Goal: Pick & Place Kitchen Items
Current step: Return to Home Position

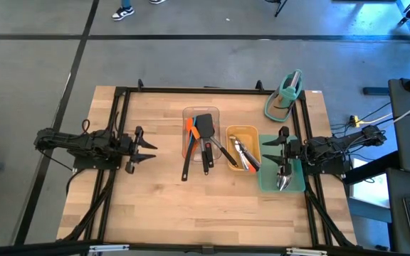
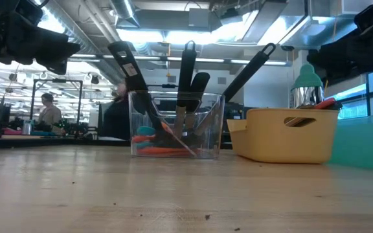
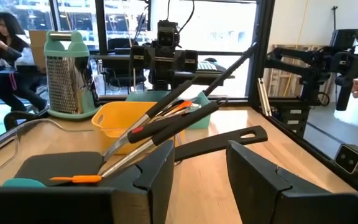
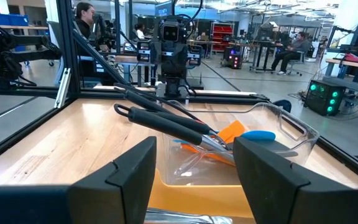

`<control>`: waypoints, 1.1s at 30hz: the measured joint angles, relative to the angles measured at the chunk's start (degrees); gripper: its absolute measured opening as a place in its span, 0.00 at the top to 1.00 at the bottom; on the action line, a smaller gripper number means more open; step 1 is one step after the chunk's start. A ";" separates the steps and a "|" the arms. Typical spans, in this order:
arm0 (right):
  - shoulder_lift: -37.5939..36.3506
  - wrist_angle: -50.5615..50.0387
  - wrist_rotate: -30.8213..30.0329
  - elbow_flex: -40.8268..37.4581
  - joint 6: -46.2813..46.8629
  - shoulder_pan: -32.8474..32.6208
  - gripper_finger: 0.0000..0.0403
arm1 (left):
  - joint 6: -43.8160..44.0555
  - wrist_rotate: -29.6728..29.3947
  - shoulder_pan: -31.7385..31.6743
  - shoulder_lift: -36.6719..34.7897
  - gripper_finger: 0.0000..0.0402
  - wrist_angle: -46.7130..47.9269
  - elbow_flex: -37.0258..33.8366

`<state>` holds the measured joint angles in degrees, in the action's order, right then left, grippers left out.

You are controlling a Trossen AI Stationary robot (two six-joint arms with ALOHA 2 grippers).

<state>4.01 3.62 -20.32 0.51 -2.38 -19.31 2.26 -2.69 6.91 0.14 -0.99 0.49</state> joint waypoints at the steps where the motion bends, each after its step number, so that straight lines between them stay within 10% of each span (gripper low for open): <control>1: 0.00 0.00 0.00 0.00 -0.01 0.02 0.46 | 0.27 -0.17 -0.01 0.00 0.65 0.00 0.00; 33: 0.00 0.00 -0.17 0.00 -0.01 0.02 0.46 | 7.50 -1.08 0.01 0.09 0.65 -0.46 0.00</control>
<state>4.01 3.62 -20.49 0.51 -2.39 -19.29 9.76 -3.77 6.92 0.23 -1.45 0.49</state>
